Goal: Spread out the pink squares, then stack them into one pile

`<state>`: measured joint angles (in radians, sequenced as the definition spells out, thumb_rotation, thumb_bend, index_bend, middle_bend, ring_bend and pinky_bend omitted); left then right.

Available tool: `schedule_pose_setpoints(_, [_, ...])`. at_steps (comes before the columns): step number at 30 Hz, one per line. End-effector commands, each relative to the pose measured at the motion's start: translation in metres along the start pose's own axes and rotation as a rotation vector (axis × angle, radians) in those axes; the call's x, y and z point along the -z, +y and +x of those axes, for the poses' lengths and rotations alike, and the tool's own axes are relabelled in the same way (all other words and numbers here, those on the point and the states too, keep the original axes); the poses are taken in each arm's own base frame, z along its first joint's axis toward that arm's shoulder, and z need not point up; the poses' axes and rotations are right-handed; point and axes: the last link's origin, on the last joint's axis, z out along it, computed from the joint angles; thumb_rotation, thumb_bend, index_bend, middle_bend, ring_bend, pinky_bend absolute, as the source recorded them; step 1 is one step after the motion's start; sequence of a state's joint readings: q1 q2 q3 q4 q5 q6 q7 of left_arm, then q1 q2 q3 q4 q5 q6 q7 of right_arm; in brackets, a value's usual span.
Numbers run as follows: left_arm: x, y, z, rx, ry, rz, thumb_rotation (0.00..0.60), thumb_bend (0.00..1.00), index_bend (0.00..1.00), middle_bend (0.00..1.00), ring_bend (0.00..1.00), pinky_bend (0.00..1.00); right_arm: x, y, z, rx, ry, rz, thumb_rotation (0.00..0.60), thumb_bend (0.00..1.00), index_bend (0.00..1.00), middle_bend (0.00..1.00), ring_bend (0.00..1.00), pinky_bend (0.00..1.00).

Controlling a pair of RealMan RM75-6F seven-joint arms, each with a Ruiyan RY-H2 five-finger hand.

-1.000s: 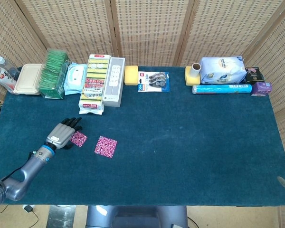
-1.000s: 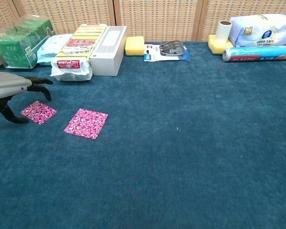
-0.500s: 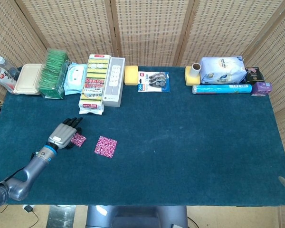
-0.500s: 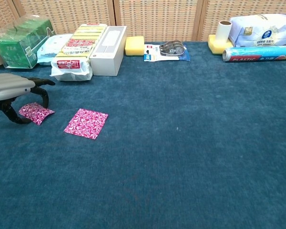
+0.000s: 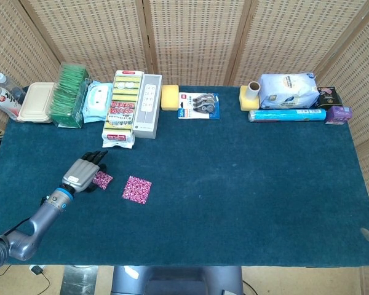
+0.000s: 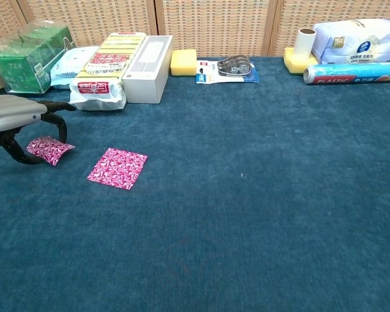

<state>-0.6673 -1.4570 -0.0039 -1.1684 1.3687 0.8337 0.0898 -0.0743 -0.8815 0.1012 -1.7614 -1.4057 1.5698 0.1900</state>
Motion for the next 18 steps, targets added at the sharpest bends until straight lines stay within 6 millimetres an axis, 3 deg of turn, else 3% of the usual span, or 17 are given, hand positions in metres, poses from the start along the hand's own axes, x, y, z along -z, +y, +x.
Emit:
schedule_pose_setpoints(1, [0.0, 0.006, 0.009, 0.008, 0.014, -0.016, 0.6, 0.28, 0.42, 0.0, 0.0, 0.09, 0.0, 0.0, 0.0, 0.0, 0.0, 0.001, 0.6, 0.02, 0.21, 0.05, 0.0, 0.0])
schedule_pose_setpoints(6, [-0.003, 0.027, 0.021, 0.023, 0.018, -0.058, 0.6, 0.28, 0.42, 0.0, 0.0, 0.09, 0.0, 0.0, 0.0, 0.0, -0.002, 0.002, 0.6, 0.02, 0.21, 0.05, 0.0, 0.0])
schedule_pose_setpoints(14, [-0.019, 0.092, 0.036, 0.013, -0.009, -0.125, 0.6, 0.28, 0.42, 0.0, 0.0, 0.09, 0.0, 0.0, 0.001, -0.007, -0.003, 0.0, 0.6, 0.02, 0.21, 0.05, 0.0, 0.0])
schedule_pose_setpoints(18, [-0.025, 0.112, 0.036, -0.007, -0.03, -0.11, 0.6, 0.28, 0.42, 0.0, 0.0, 0.09, 0.001, 0.001, 0.002, -0.013, -0.001, 0.001, 0.6, 0.02, 0.21, 0.05, 0.0, 0.0])
